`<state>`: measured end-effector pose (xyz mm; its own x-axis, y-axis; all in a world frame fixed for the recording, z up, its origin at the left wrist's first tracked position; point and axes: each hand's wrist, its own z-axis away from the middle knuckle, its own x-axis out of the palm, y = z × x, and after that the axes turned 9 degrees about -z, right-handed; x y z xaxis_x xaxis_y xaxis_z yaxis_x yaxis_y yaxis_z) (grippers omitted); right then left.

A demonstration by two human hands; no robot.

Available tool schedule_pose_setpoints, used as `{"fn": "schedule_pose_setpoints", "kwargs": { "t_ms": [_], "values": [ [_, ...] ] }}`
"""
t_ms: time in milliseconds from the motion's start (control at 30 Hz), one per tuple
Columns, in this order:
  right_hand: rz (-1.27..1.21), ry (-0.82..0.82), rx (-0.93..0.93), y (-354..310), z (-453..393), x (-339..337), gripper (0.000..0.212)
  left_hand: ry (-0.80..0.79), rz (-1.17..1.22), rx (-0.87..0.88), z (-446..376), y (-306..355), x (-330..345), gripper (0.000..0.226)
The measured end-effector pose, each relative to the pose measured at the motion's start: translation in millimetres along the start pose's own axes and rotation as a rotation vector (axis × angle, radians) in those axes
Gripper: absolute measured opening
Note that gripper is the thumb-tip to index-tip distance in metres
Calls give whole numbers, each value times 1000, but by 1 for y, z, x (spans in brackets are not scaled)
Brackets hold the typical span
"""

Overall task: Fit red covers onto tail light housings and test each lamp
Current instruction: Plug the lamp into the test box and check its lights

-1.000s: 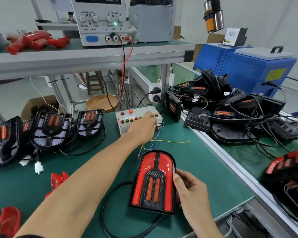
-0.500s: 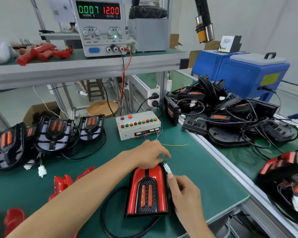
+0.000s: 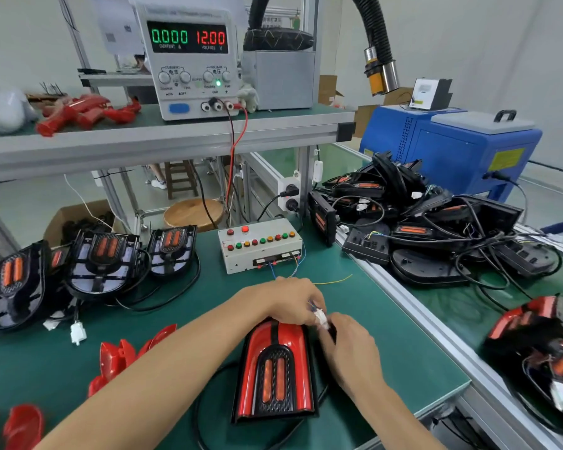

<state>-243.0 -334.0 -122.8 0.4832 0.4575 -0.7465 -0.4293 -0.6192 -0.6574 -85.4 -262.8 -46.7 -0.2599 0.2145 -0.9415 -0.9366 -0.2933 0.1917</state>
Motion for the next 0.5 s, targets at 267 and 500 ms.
{"fn": "schedule_pose_setpoints", "kwargs": {
  "t_ms": [267, 500],
  "values": [
    [-275, -13, -30, 9, 2, -10, 35, 44, 90, 131, 3, -2, -16, 26],
    [-505, 3, -161, 14, 5, -16, 28, -57, 262, 161, -10, -17, -10, 25]
  ]
}}
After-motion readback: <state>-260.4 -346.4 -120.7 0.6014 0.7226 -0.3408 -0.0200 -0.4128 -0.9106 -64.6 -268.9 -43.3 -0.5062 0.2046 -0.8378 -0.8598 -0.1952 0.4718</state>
